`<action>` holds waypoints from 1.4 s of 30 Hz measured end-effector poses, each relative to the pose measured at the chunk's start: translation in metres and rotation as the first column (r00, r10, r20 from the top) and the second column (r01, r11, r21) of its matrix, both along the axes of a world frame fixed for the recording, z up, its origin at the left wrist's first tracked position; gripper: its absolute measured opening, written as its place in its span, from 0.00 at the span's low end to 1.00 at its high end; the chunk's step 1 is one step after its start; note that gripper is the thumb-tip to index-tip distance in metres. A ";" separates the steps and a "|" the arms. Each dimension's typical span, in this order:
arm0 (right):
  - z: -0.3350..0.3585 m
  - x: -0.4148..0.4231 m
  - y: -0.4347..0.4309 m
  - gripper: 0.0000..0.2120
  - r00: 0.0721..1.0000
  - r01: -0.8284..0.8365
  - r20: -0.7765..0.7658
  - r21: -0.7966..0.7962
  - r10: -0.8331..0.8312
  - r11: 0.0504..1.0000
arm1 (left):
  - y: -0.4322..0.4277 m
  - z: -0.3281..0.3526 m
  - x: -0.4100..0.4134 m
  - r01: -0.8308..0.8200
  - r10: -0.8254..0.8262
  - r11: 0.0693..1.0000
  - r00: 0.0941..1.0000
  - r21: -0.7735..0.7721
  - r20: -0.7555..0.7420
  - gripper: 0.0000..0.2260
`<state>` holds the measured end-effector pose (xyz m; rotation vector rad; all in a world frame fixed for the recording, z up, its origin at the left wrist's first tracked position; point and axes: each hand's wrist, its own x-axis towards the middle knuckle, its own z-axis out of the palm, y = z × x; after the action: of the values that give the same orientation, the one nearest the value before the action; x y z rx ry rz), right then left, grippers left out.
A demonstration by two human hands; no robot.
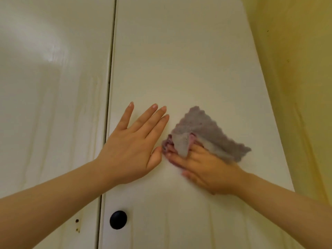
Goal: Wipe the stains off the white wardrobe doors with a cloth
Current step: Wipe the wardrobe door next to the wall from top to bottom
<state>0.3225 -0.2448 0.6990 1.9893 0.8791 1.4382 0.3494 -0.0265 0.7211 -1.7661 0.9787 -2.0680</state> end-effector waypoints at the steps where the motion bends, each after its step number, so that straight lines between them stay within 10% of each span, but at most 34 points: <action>1: 0.010 -0.001 -0.001 0.21 0.996 -0.076 -0.046 0.018 0.077 0.997 | 0.003 -0.001 -0.001 -0.003 0.003 1.000 1.000 0.001 0.000 0.27; 3: 0.043 0.000 -0.008 0.21 0.956 -0.256 -0.039 0.372 0.290 0.892 | 0.010 -0.001 -0.001 -0.001 0.001 1.000 1.000 -0.011 0.002 0.27; 5: 0.068 -0.003 0.004 0.27 0.993 -0.115 0.111 0.716 0.050 0.688 | 0.019 -0.002 -0.001 -0.013 0.013 1.000 1.000 -0.028 0.002 0.27; 7: 0.052 0.006 0.033 0.28 0.965 -0.022 0.223 0.596 -0.139 0.803 | 0.028 -0.003 0.001 -0.029 0.029 0.999 1.000 -0.041 -0.010 0.27; 9: 0.015 0.014 0.062 0.22 0.990 -0.066 0.130 0.133 0.048 0.989 | 0.036 -0.007 0.003 -0.041 0.040 0.998 0.999 -0.051 -0.016 0.26; 11: 0.005 0.009 0.076 0.20 0.983 -0.168 -0.080 -0.072 0.163 0.983 | 0.046 -0.014 0.006 -0.056 0.055 0.997 0.998 -0.047 -0.032 0.27; 13: 0.032 0.003 0.076 0.20 0.952 -0.223 -0.184 0.131 0.245 0.966 | 0.054 -0.019 0.009 -0.076 0.073 0.996 0.996 -0.045 -0.055 0.27; 16: 0.052 0.012 0.086 0.22 0.989 -0.143 0.101 0.472 0.108 0.870 | 0.063 -0.022 0.012 -0.090 0.085 0.994 0.993 -0.058 -0.087 0.27; 20: 0.026 0.022 0.091 0.22 0.988 -0.137 0.099 0.181 0.121 0.974 | 0.073 -0.037 0.015 -0.083 0.080 0.996 0.990 -0.024 -0.118 0.27; 27: 0.006 0.000 0.117 0.24 0.998 -0.065 0.035 0.658 0.056 0.750 | 0.104 -0.063 0.000 -0.008 0.009 1.000 0.982 0.008 -0.188 0.27; 34: -0.038 -0.011 0.137 0.24 0.999 0.047 -0.047 0.751 -0.017 0.658 | 0.103 -0.076 -0.020 -0.015 0.050 0.995 0.934 0.103 -0.354 0.32; 42: -0.128 -0.015 0.125 0.25 0.992 0.126 -0.072 0.565 -0.104 0.815 | 0.089 -0.103 0.003 0.043 -0.005 0.995 0.921 0.089 -0.389 0.29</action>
<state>0.3080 -0.1200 0.5712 2.4527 0.3392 1.7383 0.3521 0.0628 0.6178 -2.1701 1.1842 -1.6787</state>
